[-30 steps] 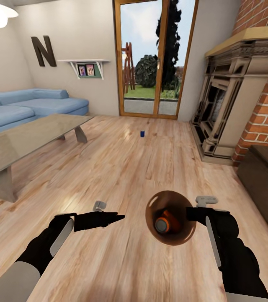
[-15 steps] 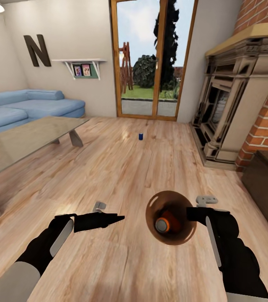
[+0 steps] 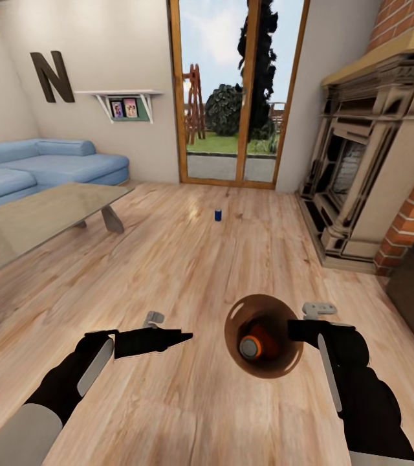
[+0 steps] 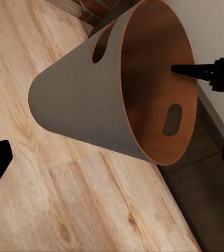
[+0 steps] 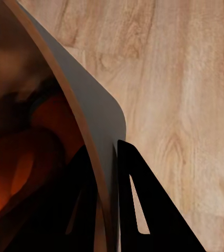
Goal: Put the three can of soda from the living room inside the tash can in the kitchen.
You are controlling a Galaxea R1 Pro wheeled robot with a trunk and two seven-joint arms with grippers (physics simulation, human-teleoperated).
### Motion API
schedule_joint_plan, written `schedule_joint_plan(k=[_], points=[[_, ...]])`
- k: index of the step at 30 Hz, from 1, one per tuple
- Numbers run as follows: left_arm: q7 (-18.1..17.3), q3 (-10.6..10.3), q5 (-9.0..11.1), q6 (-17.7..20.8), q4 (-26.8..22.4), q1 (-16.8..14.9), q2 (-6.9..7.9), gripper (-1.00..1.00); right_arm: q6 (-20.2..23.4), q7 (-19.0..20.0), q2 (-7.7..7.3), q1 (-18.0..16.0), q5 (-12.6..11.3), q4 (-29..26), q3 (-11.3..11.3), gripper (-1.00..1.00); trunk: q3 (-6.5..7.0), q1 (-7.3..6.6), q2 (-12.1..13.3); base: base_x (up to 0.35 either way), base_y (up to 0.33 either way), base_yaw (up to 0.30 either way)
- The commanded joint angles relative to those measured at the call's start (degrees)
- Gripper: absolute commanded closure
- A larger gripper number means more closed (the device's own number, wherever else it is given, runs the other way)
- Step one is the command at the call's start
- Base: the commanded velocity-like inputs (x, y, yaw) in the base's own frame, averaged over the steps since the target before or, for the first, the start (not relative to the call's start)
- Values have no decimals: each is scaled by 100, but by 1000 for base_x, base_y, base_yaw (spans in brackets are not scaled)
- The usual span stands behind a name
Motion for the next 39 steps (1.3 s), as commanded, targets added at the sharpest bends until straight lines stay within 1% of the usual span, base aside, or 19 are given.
schedule_joint_plan(k=[1, 6, 11, 20, 21, 24, 25, 26, 28, 32, 39], points=[[0, 0, 0, 0, 0, 0, -2, -100, 3, 25, 1, -3, -76, -3, 0, 100, 1, -1, 0, 337, 0, 0], [0, 0, -1, 0, 0, 0, -4, -100, 3, 25, 1, -5, -76, -3, 0, 100, 1, -1, 0, 337, 0, 0], [0, 8, -46, -1, 0, 0, -4, -100, 3, 25, 1, -5, -76, -3, 0, 100, 1, -1, 0, 337, 0, 0], [-3, 4, -48, -6, 0, 0, 3, -100, 3, 51, -6, -5, -76, -3, 0, 100, 1, -1, 0, 337, 0, 0], [-4, 6, -48, -7, 0, 0, 4, -100, 3, 98, -8, -5, -80, -3, 0, 100, 1, -1, 0, 337, 0, 0], [-1, 1, -45, -8, 0, 0, -2, -100, 3, 499, -24, -5, -77, -3, -5, 100, 1, -1, 0, 337, 0, 0], [-1, 1, -46, -8, 0, 0, -3, -100, 3, 624, -60, -5, -77, -3, -6, 100, 1, -1, 0, 337, 0, 0], [-2, 1, -45, -8, 0, 0, -3, -100, 3, 782, -147, -5, -77, -3, -12, 100, 1, -1, 0, 337, 0, 0], [-1, 0, -45, -8, 0, 0, -3, -100, 3, 938, -239, -5, -77, -3, -16, 100, 1, -1, 0, 337, 0, 0], [-3, 1, -47, -8, 0, 0, -1, -100, 3, 1013, -286, -5, -76, -3, -18, 100, 1, -1, 0, 337, 0, 0], [-3, 0, -47, -8, 0, 0, -2, -100, 3, 1018, -292, -5, -76, -3, -17, 100, 1, -1, 0, 337, 0, 0]])
